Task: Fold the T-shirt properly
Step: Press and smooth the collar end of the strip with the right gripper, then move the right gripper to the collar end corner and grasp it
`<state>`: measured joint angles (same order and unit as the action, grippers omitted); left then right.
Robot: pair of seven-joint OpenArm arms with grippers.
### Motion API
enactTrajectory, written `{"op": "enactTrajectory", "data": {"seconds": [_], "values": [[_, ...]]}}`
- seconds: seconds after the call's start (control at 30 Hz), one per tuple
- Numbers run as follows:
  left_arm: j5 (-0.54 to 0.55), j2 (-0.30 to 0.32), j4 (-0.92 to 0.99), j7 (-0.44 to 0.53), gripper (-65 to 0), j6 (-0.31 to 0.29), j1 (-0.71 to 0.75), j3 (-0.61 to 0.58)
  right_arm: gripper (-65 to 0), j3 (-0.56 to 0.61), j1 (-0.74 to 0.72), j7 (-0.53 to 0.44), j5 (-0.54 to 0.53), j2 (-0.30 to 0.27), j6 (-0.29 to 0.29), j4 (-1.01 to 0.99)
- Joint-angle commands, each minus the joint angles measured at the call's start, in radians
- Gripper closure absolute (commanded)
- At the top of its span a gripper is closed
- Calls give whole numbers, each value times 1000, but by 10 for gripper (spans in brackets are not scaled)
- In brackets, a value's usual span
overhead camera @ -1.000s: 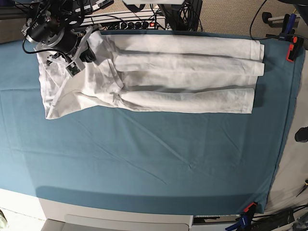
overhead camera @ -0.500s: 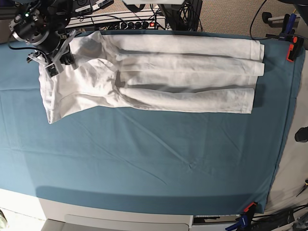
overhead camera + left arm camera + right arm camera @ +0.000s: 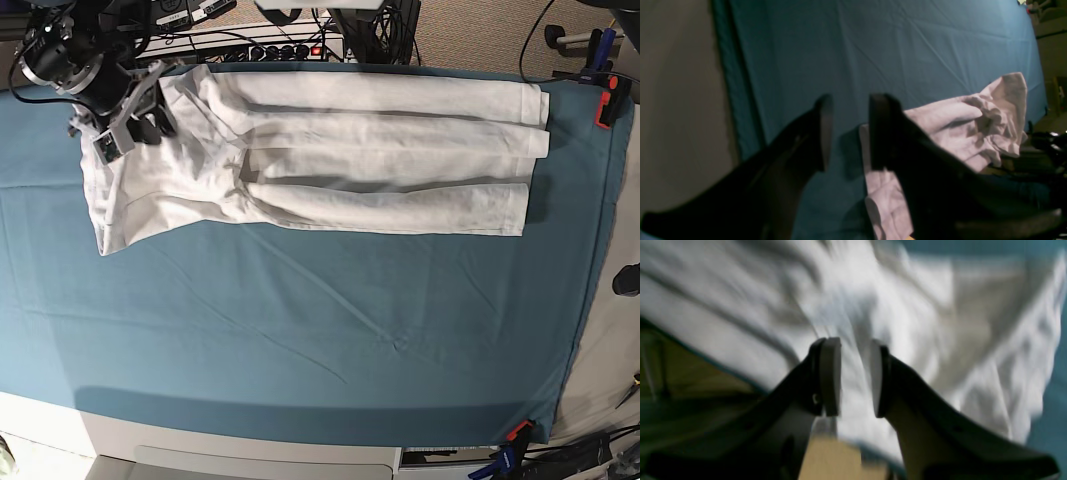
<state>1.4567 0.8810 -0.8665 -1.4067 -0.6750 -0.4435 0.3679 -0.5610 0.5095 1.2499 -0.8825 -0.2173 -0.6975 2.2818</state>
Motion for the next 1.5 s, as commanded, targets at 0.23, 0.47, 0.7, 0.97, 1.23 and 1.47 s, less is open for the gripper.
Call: {"op": "enactTrajectory", "data": {"seconds": [0.23,0.47,0.7,0.97,1.23,1.47], "values": [[27,28,-14,10,-172,-7,-21,8,0,-6,-174,-195,223,127,115,13],[27,8,-14,10,-172,-7,-22,8,0,-14,-211,-270,379,150,211,-101],[27,8,-14,10,-172,-7,-22,8,0,-79,-344,-265,223,116,180,-434],[27,8,-14,10,-172,-7,-21,8,0,-153,-438,-233,198,107,167,-523],[27,8,-14,10,-172,-7,-21,8,0,-251,-437,-282,389,36,234,-523],[27,8,-14,10,-172,-7,-21,8,0,-250,-438,-333,397,-21,268,-598]]}}
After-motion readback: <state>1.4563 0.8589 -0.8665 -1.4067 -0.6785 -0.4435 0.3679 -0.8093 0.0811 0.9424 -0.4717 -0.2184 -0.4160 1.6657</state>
